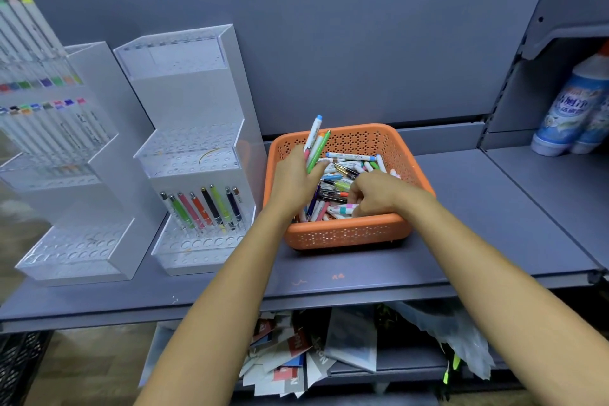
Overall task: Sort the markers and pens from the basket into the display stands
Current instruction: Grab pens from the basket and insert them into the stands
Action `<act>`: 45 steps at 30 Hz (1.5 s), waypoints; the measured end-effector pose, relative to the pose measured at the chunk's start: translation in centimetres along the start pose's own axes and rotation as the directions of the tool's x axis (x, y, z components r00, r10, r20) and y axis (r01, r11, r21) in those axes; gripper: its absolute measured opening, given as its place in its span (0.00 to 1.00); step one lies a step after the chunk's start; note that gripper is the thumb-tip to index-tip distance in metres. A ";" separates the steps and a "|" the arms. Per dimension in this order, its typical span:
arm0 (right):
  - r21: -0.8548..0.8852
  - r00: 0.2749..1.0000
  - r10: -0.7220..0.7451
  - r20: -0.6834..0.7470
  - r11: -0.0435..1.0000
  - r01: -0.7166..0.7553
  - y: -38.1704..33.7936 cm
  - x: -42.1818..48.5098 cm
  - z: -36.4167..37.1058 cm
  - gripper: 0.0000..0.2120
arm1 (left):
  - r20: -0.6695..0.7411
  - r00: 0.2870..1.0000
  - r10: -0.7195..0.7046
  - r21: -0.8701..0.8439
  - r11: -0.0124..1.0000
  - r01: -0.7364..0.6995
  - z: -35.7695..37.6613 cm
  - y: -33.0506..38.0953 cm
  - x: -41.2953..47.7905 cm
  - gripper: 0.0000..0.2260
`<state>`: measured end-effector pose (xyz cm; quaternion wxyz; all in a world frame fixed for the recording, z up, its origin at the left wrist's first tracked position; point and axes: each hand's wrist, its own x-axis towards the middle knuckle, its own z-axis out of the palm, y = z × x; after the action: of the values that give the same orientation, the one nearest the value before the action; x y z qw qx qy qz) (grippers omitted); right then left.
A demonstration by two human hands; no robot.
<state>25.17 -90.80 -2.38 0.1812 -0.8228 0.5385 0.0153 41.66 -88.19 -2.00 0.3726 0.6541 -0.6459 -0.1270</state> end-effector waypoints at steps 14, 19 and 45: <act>0.236 0.884 -0.152 -0.442 0.931 0.278 -0.1 -1.1 -2.7 0.06 | 0.242 0.920 -0.309 -0.687 0.615 0.387 -2.3 2.9 -1.3 0.05; 0.186 0.571 -0.263 -0.777 0.771 0.609 -2.2 -4.0 -4.5 0.09 | 0.545 0.781 -0.304 -0.756 0.225 0.615 -3.3 4.4 -2.0 0.09; 0.844 0.848 0.073 -0.525 -0.081 0.530 -15.0 -7.1 0.9 0.11 | 0.140 0.972 -0.189 -0.891 0.403 0.206 -11.6 0.8 -9.7 0.04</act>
<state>35.68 -78.98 2.58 0.5925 -0.4994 0.2502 -0.5804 47.28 -75.21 3.49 0.6406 0.4243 -0.3993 -0.5002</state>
